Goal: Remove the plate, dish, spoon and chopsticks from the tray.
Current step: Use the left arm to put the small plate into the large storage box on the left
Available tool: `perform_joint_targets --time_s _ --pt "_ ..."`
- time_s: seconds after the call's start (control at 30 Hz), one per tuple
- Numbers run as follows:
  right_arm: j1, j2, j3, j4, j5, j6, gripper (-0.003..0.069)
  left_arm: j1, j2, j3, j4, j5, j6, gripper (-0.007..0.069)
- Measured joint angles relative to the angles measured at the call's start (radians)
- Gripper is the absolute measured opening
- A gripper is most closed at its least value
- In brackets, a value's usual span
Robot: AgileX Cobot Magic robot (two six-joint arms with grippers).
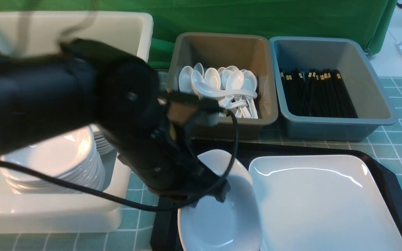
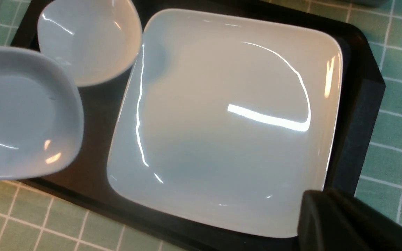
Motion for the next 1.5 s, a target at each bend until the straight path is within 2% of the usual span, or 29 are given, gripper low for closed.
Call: perform_joint_targets --time_s 0.1,0.2,0.3,0.33,0.37,0.4,0.43,0.5,0.53,0.6,0.67,0.83,1.0,1.33,1.4,1.5 --pt "0.0 0.0 0.0 0.0 0.0 0.0 0.0035 0.034 -0.122 0.0 -0.004 0.005 -0.019 0.002" --pt "0.0 0.0 0.0 0.0 0.0 0.0 0.0035 0.149 -0.234 0.0 -0.005 0.017 -0.032 0.002" --pt "0.0 0.0 0.0 0.0 0.0 -0.001 0.0035 0.377 -0.335 0.0 -0.002 0.047 -0.034 0.002" --pt "0.0 0.0 0.0 0.0 0.0 -0.001 0.0035 0.393 -0.339 0.0 -0.001 0.052 -0.033 0.002" --pt "0.0 0.0 0.0 0.0 0.0 -0.001 0.0038 0.544 -0.37 0.0 -0.001 0.07 -0.029 0.002" --pt "0.0 0.0 0.0 0.001 0.0 -0.001 0.0038 0.56 -0.372 0.0 -0.001 0.073 -0.029 0.002" --pt "0.0 0.0 0.0 0.002 0.0 -0.001 0.0042 0.691 -0.381 0.0 -0.015 0.081 -0.021 0.002" --pt "0.0 0.0 0.0 0.003 0.0 -0.001 0.0044 0.833 -0.374 0.0 -0.053 0.084 0.013 0.002" --pt "0.0 0.0 0.0 0.004 0.0 -0.001 0.0045 0.892 -0.366 0.0 -0.073 0.085 0.028 0.002" --pt "0.0 0.0 0.0 0.005 0.0 -0.001 0.0044 0.941 -0.353 0.0 -0.106 0.09 0.052 0.002" --pt "0.0 0.0 0.0 0.006 0.0 -0.001 0.0044 1.026 -0.318 0.001 -0.183 0.103 0.13 0.002" --pt "0.0 0.0 0.0 0.006 -0.008 -0.001 0.0046 1.036 -0.26 0.001 -0.267 0.111 0.198 0.002" --pt "0.0 0.0 0.0 0.006 -0.008 -0.001 0.0055 1.036 -0.222 0.022 -0.255 0.122 0.203 0.002" --pt "0.0 0.0 0.006 0.006 -0.021 -0.001 0.0067 1.036 -0.221 0.18 -0.259 -0.024 0.205 0.0022" --pt "0.0 0.0 0.006 0.006 -0.026 -0.001 0.0067 1.036 -0.221 0.18 -0.257 -0.022 0.205 0.0043" --pt "0.0 0.0 0.006 0.006 -0.028 -0.001 0.0069 1.036 -0.221 0.181 -0.257 0.002 0.214 0.0141"
